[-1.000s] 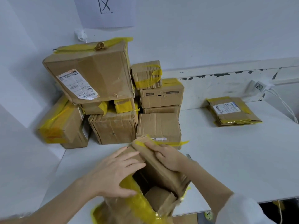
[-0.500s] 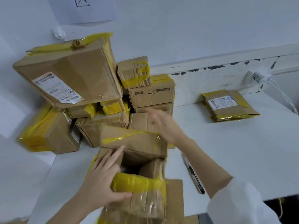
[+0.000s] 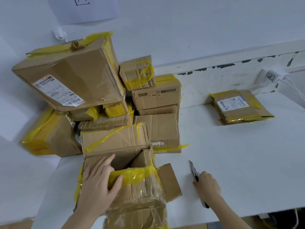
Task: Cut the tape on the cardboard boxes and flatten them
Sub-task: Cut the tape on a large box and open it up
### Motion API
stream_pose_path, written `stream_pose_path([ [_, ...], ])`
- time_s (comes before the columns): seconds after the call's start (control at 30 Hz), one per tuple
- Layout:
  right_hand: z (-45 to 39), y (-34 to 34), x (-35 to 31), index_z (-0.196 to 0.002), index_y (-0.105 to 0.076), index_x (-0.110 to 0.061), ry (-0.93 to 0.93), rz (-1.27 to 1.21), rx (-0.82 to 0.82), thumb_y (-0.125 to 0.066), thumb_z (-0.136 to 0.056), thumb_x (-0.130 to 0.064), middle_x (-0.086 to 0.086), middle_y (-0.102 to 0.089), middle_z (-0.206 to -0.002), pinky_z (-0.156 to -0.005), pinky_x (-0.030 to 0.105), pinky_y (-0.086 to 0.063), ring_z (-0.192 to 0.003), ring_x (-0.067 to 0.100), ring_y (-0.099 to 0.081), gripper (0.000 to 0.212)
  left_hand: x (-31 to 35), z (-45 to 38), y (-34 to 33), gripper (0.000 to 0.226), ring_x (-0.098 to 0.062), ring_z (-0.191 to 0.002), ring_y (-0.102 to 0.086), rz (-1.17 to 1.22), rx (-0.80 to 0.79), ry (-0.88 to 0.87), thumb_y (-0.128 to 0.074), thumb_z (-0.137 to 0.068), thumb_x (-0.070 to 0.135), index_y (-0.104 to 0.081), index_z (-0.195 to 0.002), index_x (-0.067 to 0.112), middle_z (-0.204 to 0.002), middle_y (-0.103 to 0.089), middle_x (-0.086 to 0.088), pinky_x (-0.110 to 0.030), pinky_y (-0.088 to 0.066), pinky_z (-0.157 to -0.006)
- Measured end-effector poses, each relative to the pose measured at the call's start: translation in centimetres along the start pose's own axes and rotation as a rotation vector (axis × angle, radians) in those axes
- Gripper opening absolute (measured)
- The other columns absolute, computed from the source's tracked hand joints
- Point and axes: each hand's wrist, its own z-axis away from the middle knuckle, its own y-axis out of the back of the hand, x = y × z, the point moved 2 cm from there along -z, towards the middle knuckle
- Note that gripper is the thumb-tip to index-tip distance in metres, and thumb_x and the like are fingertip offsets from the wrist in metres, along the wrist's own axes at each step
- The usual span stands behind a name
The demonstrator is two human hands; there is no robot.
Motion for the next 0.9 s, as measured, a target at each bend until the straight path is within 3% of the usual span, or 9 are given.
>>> stream_pose_path([
  [0.07, 0.6, 0.2, 0.3, -0.102, -0.043, -0.012, 0.02, -0.022, 0.024, -0.047, -0.097, -0.028, 0.002, -0.056, -0.106, -0.064, 0.022, -0.038, -0.098, 0.019, -0.059, 0.017, -0.1, -0.1, 0.0, 0.064, -0.033, -0.096, -0.066, 0.002, 0.098, -0.034, -0.017, -0.096, 0.054, -0.057, -0.072, 0.01, -0.107, -0.068, -0.012, -0.051, -0.043, -0.087],
  [0.13, 1.3, 0.5, 0.6, -0.095, -0.036, -0.011, 0.055, -0.225, 0.04, -0.043, -0.098, -0.023, 0.001, -0.055, -0.085, -0.056, 0.025, -0.036, -0.076, 0.02, -0.056, 0.014, -0.2, 0.1, -0.1, 0.065, -0.03, -0.077, -0.066, -0.013, 0.179, -0.041, -0.018, -0.097, 0.052, -0.059, -0.072, 0.008, -0.085, -0.067, -0.008, -0.038, -0.04, -0.083],
  [0.2, 2.9, 1.6, 0.0, -0.102, -0.036, -0.01, 0.175, -0.546, 0.004, -0.044, -0.098, -0.017, 0.001, -0.054, -0.076, -0.054, 0.026, -0.04, -0.059, 0.016, -0.053, 0.011, -0.2, 0.3, -0.2, 0.065, -0.027, -0.064, -0.06, -0.041, 0.244, -0.034, -0.02, -0.097, 0.051, -0.06, -0.07, 0.007, -0.071, -0.061, -0.004, -0.031, -0.035, -0.075],
  [0.27, 4.9, 3.8, -1.8, -0.112, -0.041, -0.016, 0.385, -0.657, 0.013, -0.047, -0.097, -0.013, -0.004, -0.055, -0.072, -0.051, 0.019, -0.042, -0.047, 0.006, -0.051, 0.016, -0.2, 0.6, -0.3, 0.065, -0.027, -0.061, -0.058, -0.06, 0.284, -0.027, -0.022, -0.097, 0.05, -0.06, -0.069, 0.006, -0.067, -0.058, -0.004, -0.03, -0.031, -0.072],
  [0.37, 7.8, 6.7, -5.0, -0.121, -0.053, -0.027, 0.699, -0.459, 0.123, -0.052, -0.096, -0.019, -0.017, -0.052, -0.067, -0.057, 0.017, -0.039, -0.056, 0.002, -0.05, 0.026, -0.2, 0.6, -0.3, 0.065, -0.027, -0.059, -0.057, -0.075, 0.313, -0.026, -0.022, -0.096, 0.051, -0.061, -0.069, 0.006, -0.066, -0.058, -0.003, -0.03, -0.029, -0.071],
  [0.5, 10.1, 8.8, -7.4, -0.13, -0.046, -0.041, 0.768, -0.046, 0.163, -0.037, -0.1, -0.038, -0.005, -0.059, -0.093, -0.069, 0.029, -0.045, -0.085, 0.019, -0.057, 0.032, -0.2, 0.8, -0.4, 0.064, -0.028, -0.06, -0.057, -0.083, 0.346, -0.042, -0.024, -0.096, 0.051, -0.061, -0.07, 0.006, -0.067, -0.058, -0.004, -0.033, -0.03, -0.069],
  [0.7, 11.4, 10.0, -8.1, -0.126, -0.045, -0.031, 0.76, 0.334, 0.181, -0.027, -0.102, -0.039, -0.005, -0.033, -0.069, -0.047, 0.023, -0.024, -0.072, 0.022, -0.043, 0.031, 0.0, 0.8, -0.5, 0.063, -0.026, -0.064, -0.056, -0.111, 0.393, -0.045, -0.024, -0.096, 0.05, -0.061, -0.068, 0.007, -0.066, -0.059, -0.004, -0.034, -0.03, -0.068],
  [0.9, 11.8, 12.3, -7.5, -0.121, -0.054, -0.024, 0.827, 0.377, 0.093, -0.032, -0.101, -0.035, 0.001, -0.042, -0.073, -0.047, 0.024, -0.024, -0.071, 0.023, -0.043, 0.032, 0.0, 0.9, -0.8, 0.063, -0.017, -0.075, -0.042, -0.14, 0.428, -0.054, -0.025, -0.097, 0.049, -0.063, -0.068, 0.008, -0.068, -0.061, -0.004, -0.034, -0.03, -0.07],
])
